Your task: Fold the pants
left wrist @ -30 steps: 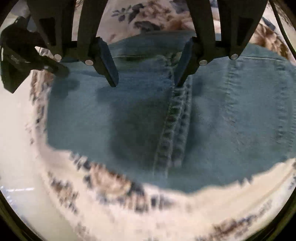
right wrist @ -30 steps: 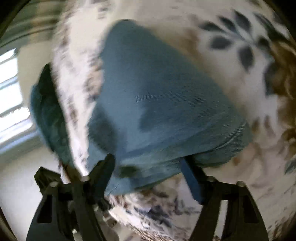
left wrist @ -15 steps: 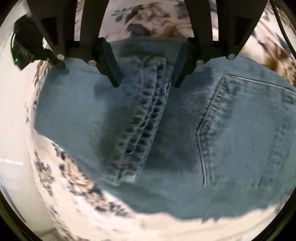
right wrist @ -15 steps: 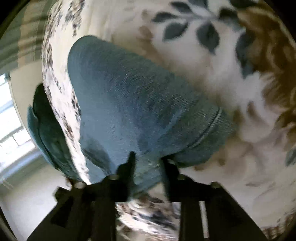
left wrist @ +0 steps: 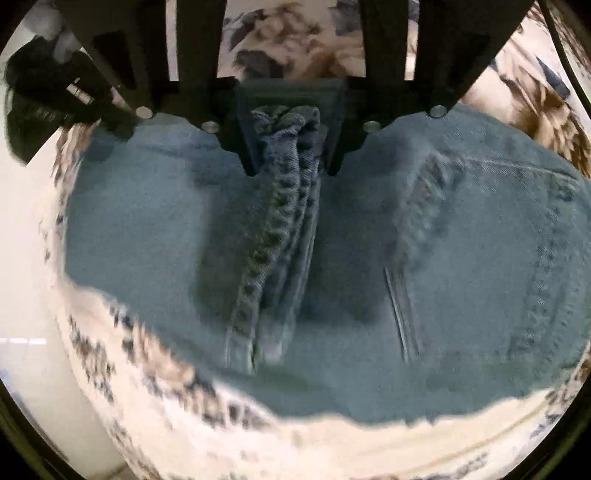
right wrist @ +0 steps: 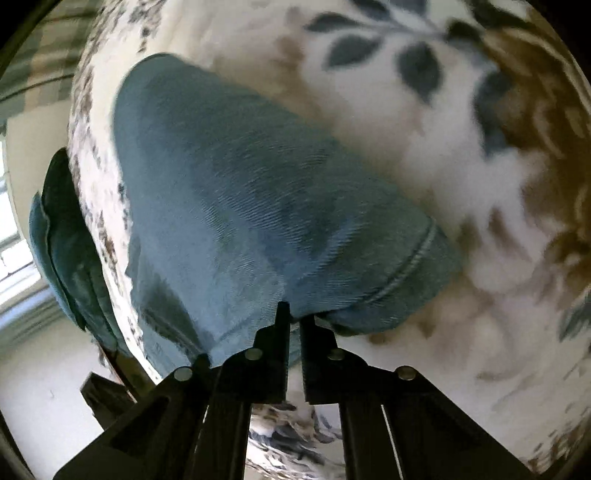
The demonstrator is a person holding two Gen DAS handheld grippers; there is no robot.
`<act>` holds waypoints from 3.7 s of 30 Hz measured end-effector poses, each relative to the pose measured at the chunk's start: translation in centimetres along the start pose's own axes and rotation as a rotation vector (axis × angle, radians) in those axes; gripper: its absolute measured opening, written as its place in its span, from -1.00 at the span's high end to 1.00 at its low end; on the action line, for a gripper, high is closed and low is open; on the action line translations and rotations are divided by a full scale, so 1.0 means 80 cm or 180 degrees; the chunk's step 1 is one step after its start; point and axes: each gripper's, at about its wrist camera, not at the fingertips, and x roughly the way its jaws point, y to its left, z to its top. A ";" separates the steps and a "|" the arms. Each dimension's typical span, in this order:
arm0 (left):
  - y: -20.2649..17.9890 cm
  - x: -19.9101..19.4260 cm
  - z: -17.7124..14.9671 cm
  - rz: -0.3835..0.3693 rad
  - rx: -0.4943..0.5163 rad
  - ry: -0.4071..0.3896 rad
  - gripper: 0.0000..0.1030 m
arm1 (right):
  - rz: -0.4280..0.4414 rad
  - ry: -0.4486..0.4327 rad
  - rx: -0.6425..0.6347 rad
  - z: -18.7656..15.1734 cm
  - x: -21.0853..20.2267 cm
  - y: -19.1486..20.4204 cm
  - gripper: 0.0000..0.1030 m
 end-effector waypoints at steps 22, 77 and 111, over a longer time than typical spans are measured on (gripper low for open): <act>0.000 0.026 0.003 0.0430 0.0354 -0.0135 0.76 | -0.0281 0.0133 -0.0713 0.008 -0.010 0.041 0.25; 0.158 -0.186 -0.006 -0.0756 -0.1173 -0.2204 0.60 | -0.1447 -0.0720 -0.1794 -0.005 -0.043 0.114 -0.66; -0.098 -0.071 -0.036 -0.0484 -0.0128 -0.1011 -0.85 | 0.0258 0.0293 -0.1345 0.114 -0.112 0.082 -0.66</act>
